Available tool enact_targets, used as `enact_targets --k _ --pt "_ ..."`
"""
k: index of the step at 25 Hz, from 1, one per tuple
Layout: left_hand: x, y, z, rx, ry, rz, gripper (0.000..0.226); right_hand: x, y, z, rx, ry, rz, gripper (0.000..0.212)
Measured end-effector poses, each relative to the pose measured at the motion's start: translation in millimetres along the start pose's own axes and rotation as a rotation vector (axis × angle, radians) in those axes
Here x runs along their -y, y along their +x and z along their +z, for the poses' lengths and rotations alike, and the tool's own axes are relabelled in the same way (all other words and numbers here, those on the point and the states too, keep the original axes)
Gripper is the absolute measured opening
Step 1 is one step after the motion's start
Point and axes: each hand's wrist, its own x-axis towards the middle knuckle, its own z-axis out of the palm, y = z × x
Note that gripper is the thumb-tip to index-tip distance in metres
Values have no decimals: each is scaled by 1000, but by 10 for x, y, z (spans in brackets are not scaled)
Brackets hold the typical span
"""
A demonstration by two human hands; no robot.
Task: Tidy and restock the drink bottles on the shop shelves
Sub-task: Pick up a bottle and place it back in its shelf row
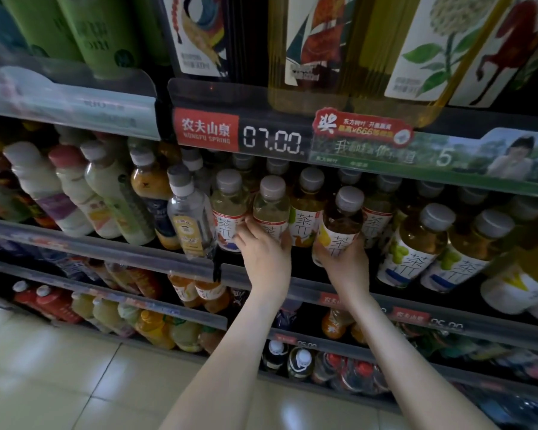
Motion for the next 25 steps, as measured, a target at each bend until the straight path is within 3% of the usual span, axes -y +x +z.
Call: enact_targets --k 3,5,7,10,13,15,18,22,25 --pt "-26 -38 -23 25 -73 -41 80 13 -87 -40 54 -12 4 70" --pt "-88 -101 -170 -34 -114 16 79 129 -276 -80 3 -79 -68 86" --pt "-208 -172 -423 -156 -145 225 71 384 -528 -172 -80 -131 -263 89" --pt "-551 -225 -968 -287 -267 596 52 957 -816 -467 -190 -130 -701 69" --pt "-1017 -96 -1435 -378 -297 746 44 1554 -814 -880 -387 -184 -1036 53" --pt "-1325 5 -1581 -383 -273 777 44 1838 -690 -1116 -516 -245 -1032 54" --pt "-1722 118 -1623 -335 -198 776 53 2028 -501 -1433 -605 -302 -858 59" --pt "-2089 70 -1525 -323 -111 642 75 1930 -345 -1942 -669 -433 -699 64" --pt "-2412 -102 -1388 -345 -120 700 80 1811 -292 -2395 -742 -485 -638 65"
